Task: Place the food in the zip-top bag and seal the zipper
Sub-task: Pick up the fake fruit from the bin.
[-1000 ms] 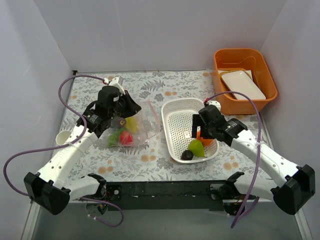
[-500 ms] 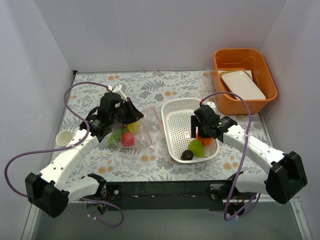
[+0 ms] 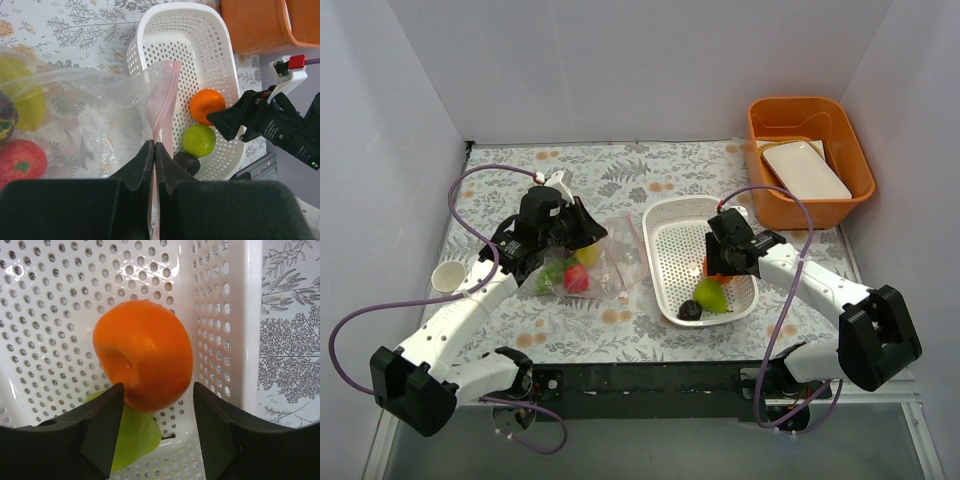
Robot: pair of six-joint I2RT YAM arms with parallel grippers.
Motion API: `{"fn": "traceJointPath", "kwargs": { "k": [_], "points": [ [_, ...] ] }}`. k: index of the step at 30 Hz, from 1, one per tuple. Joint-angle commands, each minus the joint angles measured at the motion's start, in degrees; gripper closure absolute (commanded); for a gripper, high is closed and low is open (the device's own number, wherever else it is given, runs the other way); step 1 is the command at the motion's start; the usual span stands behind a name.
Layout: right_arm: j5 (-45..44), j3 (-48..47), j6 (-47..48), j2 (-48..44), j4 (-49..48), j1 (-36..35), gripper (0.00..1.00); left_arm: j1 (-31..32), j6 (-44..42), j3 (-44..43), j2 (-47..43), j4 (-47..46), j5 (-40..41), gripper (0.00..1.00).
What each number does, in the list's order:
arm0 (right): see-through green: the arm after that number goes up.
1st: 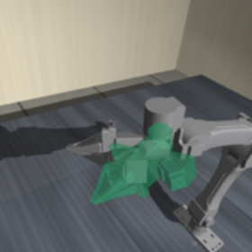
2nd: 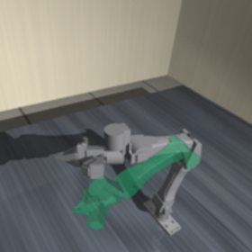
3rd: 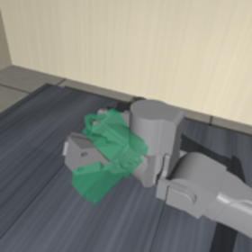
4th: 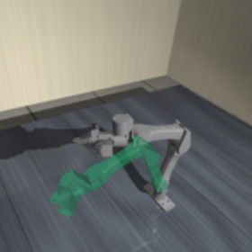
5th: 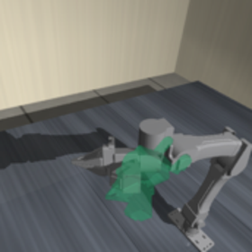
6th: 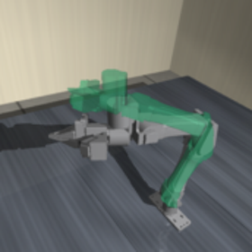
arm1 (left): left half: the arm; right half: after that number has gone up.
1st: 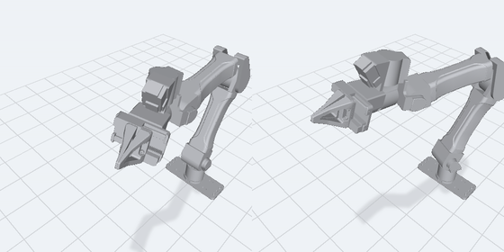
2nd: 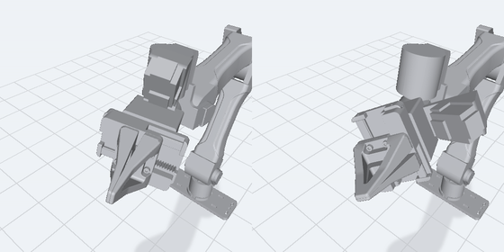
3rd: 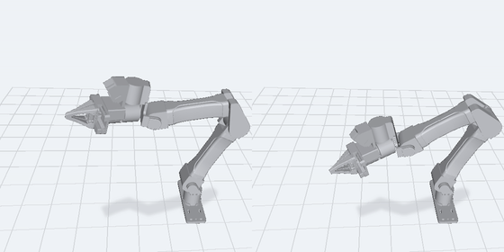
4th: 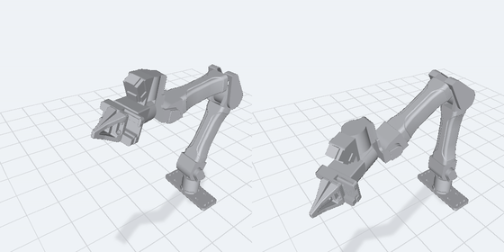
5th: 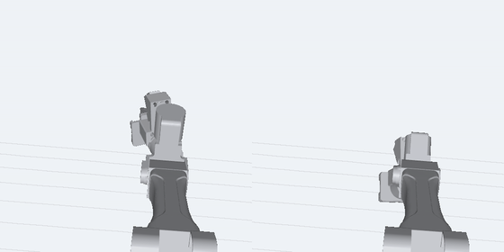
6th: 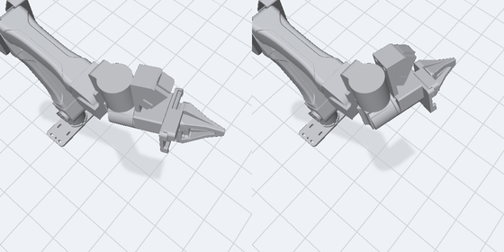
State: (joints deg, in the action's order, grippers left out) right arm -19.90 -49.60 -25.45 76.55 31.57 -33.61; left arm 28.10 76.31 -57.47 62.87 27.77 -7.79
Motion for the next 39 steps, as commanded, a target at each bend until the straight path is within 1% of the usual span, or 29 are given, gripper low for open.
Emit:
{"fn": "traceJointPath", "kwargs": {
  "k": [1, 3, 7, 9, 13, 14, 17, 21, 24, 26, 31, 34, 36, 39],
  "points": [
    [3.64, 0.39, 1.28, 0.70, -3.36, 0.38, 0.37, -0.24, -0.99, 1.05, -1.70, -0.79, -0.21, 1.00],
    [5.65, 0.04, 1.46, 0.96, -3.71, 0.47, 0.39, -0.24, -0.90, 1.31, -1.70, -0.79, -0.12, 1.00],
    [9.09, -0.84, 1.98, 1.75, -5.47, 0.38, 0.40, -0.24, -0.55, 2.19, -2.14, -1.22, -0.03, 1.00],
    [9.18, -1.46, 1.99, 2.37, -5.12, 0.38, 0.34, -0.24, -0.46, 2.28, -2.14, -1.23, 0.06, 1.00],
    [5.93, -2.69, 1.11, 1.76, -4.59, 0.47, 0.26, -0.24, -0.55, 2.10, -2.14, -1.23, -0.38, 1.00],
    [5.23, -3.13, 0.93, 1.84, -4.76, 0.47, 0.22, -0.24, -0.46, 2.10, -1.97, -1.31, -0.38, 1.00],
    [3.82, -4.18, 0.66, 2.37, -4.85, 0.47, 0.17, -0.24, -0.73, 2.02, -1.70, -1.32, -0.38, 1.00],
    [2.76, -5.50, 1.37, 2.99, -6.60, 0.56, 0.15, -0.24, -0.90, 1.75, -1.61, -1.05, -0.30, 1.00],
    [2.24, -7.69, 3.12, 4.48, -5.74, 0.65, 0.15, -0.24, -0.99, 1.58, -1.87, -0.70, 0.14, 1.00],
    [3.63, -8.05, 5.14, 5.44, -6.61, 0.65, 0.15, -0.24, -1.17, 1.49, -2.14, -0.35, 0.58, 1.00],
    [3.03, -10.07, 9.97, 8.34, -7.84, 0.65, 0.15, -0.24, -1.34, 1.57, -2.31, -0.08, 0.58, 1.00],
    [2.76, -12.09, 10.95, 11.32, -6.00, 0.65, 0.15, -0.24, -1.34, 1.57, -2.23, -0.08, 0.41, 1.00],
    [3.73, -12.45, 11.56, 12.74, -5.56, 0.65, 0.16, -0.24, -1.52, 1.57, -2.14, -0.08, 0.50, 1.00],
    [2.85, -12.54, 12.88, 15.02, -5.38, 0.56, 0.16, -0.24, -1.61, 1.57, -2.14, -0.08, 0.41, 1.00]
  ]
}}
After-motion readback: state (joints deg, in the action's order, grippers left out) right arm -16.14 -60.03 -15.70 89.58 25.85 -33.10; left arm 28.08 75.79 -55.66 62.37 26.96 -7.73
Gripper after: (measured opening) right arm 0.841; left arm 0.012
